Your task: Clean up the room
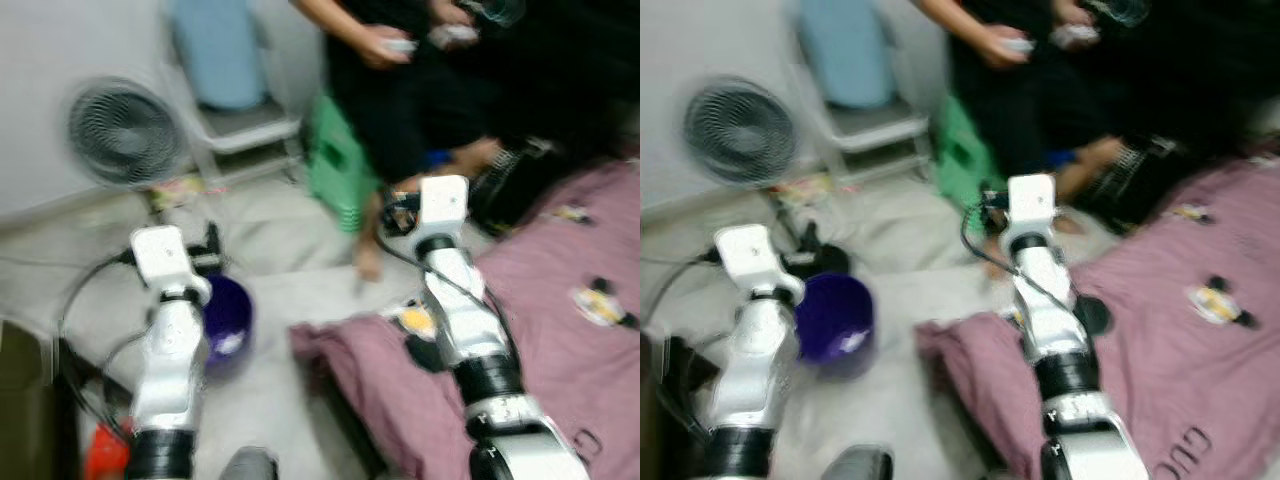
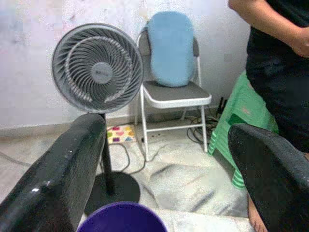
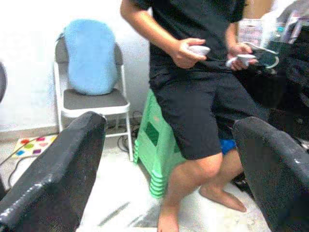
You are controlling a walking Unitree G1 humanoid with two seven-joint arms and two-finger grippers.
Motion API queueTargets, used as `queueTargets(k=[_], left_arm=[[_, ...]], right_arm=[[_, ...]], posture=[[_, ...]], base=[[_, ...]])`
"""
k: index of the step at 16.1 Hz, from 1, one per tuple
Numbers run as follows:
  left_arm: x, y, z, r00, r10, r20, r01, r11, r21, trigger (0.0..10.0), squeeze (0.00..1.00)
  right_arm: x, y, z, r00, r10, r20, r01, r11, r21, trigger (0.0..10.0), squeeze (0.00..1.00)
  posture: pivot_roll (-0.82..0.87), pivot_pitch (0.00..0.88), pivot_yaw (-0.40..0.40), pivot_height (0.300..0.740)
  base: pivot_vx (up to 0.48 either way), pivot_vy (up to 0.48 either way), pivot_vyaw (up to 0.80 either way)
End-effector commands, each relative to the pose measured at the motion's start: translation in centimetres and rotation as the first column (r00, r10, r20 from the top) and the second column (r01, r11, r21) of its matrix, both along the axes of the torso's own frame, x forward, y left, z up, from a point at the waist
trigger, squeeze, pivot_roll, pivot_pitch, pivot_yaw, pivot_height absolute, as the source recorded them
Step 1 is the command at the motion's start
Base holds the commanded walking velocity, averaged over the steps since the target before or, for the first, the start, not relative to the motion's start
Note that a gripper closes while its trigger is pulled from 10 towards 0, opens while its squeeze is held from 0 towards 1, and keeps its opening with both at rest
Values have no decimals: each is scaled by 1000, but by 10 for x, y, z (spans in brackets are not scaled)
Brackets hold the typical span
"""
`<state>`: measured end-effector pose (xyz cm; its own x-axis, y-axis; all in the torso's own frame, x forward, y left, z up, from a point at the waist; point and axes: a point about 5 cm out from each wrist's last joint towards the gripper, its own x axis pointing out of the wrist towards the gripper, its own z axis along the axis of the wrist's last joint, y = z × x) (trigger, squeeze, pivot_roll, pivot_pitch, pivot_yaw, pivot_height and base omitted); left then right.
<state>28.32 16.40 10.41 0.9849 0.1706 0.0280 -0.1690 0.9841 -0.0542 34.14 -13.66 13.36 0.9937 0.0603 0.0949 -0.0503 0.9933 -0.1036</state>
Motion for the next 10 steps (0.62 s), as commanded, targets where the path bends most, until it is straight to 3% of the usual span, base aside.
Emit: queueTargets(k=[1,10], left_arm=[[1,1,2,1000,0,5,-1,1000,15,10000,0],[1,1,3,1000,3,16,-3,1000,24,10000,0]], right_arm=[[2,0,3,1000,-2,11,1,1000,14,10000,0],[3,1,5,1000,5,19,-5,1000,7,10000,0]], posture=[[-13,0,-34,740],[-11,0,-34,740]], base=[[0,0,800],[0,0,800]])
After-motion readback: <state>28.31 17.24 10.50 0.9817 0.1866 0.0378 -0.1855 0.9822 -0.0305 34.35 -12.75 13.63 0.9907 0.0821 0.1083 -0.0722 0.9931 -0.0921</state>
